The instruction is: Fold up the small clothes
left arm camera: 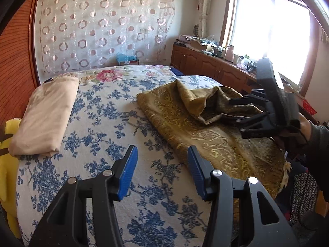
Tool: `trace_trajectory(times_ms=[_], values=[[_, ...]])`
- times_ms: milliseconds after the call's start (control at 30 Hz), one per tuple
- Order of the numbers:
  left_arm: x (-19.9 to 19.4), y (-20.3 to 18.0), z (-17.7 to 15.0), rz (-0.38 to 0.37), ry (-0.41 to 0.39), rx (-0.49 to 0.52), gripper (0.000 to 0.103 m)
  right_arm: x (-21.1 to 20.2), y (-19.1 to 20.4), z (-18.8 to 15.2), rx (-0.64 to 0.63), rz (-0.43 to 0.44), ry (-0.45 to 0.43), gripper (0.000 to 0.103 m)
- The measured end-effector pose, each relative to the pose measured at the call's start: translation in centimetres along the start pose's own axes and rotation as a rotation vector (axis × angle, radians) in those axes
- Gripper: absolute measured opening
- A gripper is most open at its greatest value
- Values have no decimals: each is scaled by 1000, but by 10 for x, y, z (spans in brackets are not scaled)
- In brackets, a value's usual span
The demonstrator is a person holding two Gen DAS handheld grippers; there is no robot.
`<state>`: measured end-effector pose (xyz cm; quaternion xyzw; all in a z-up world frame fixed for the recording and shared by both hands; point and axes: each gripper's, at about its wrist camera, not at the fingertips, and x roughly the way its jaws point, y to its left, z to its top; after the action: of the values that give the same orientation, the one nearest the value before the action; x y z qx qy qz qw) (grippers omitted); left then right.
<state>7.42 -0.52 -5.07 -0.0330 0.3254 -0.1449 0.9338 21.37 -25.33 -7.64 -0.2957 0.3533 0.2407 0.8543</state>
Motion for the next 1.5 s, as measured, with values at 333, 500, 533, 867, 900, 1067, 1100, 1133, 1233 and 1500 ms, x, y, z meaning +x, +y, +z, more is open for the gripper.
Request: trace_trajectory(times_ms=[333, 500, 533, 867, 900, 1067, 1100, 1133, 1233, 1500], values=[[-4, -15, 6, -18, -12, 27, 49, 3, -23, 0, 138, 167, -17, 4], [-1, -17, 5, -21, -1, 24, 49, -17, -58, 1, 285, 124, -95, 1], [-1, -18, 5, -20, 0, 25, 49, -21, -68, 0, 325, 108, -100, 1], [0, -27, 8, -33, -5, 39, 49, -5, -128, -31, 490, 46, 3, 1], [0, -29, 8, -34, -5, 40, 49, -8, -128, -32, 500, 44, 4, 10], [-2, -37, 10, -45, -8, 51, 49, -30, -124, -45, 489, 53, -30, 29], [-2, -39, 10, -47, -8, 53, 49, -35, -121, -49, 479, 53, -31, 29], [-2, -40, 10, -50, -8, 54, 49, -39, -118, -53, 472, 60, -30, 29], [1, -45, 10, -59, -5, 57, 49, -41, -109, -67, 454, 85, 1, 30], [6, -56, 9, -74, 11, 76, 49, -33, -102, -93, 477, 174, 59, 24]])
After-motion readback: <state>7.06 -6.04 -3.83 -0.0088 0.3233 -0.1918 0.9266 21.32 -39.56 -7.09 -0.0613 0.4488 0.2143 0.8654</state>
